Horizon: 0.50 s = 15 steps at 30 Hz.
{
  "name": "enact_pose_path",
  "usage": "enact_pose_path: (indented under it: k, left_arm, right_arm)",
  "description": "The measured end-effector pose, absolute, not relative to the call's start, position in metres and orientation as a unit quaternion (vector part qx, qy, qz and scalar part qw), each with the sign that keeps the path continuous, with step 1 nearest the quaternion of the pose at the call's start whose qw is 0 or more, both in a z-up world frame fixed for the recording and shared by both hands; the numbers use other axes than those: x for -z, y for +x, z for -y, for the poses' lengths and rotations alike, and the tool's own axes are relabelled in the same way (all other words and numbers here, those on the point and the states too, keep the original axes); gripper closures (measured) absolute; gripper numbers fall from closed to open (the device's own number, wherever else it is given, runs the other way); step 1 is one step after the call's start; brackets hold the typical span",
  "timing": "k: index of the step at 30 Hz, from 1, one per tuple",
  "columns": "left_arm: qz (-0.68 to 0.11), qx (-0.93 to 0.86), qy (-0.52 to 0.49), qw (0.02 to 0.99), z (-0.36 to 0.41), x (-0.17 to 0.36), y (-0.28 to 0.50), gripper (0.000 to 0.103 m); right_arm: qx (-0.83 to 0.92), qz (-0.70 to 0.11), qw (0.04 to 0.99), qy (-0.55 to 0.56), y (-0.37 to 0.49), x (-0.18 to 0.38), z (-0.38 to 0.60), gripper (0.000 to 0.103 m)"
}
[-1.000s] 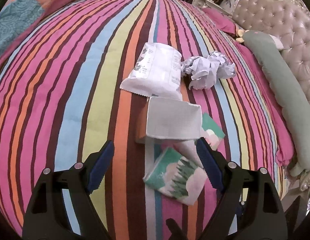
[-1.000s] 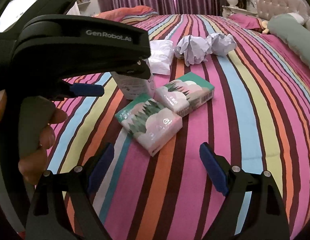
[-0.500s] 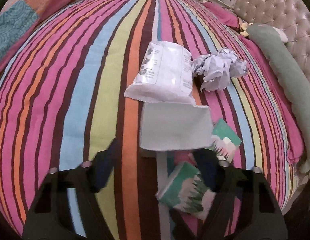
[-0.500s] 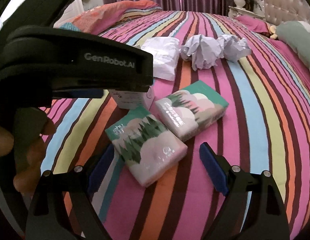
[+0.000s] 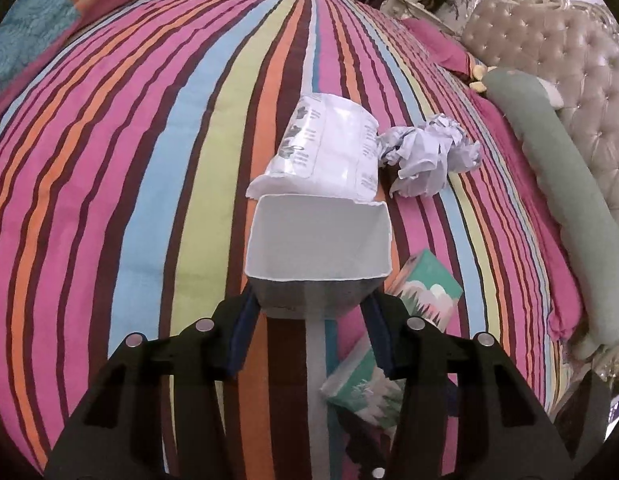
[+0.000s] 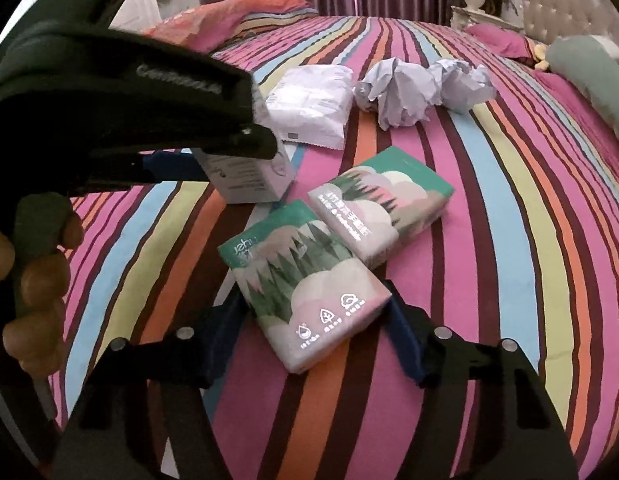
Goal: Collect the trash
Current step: 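Grasp the white box with the left tool while the right tool grasps a green tissue pack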
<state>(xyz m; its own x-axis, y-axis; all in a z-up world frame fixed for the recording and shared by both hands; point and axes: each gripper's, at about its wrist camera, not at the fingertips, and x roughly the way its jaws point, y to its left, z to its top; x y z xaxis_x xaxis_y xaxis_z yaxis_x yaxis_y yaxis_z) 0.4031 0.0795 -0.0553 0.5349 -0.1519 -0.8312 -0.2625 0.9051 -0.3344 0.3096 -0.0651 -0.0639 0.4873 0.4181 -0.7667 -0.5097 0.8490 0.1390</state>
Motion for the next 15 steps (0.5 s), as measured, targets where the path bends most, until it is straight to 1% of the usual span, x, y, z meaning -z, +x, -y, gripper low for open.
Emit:
enact_pose_path:
  k: [9, 15]
  left_arm:
    - [-0.460, -0.043, -0.233, 0.856, -0.096, 0.047, 0.370, 0.055]
    - [-0.441, -0.043, -0.201, 0.874, -0.094, 0.031, 0.330, 0.055]
  right_arm:
    - [-0.254, -0.437, 0.863, 0.008, 0.301, 0.061, 0.092, 0.040]
    - [-0.205, -0.439, 0.874, 0.048, 0.293, 0.056, 0.123, 0.040]
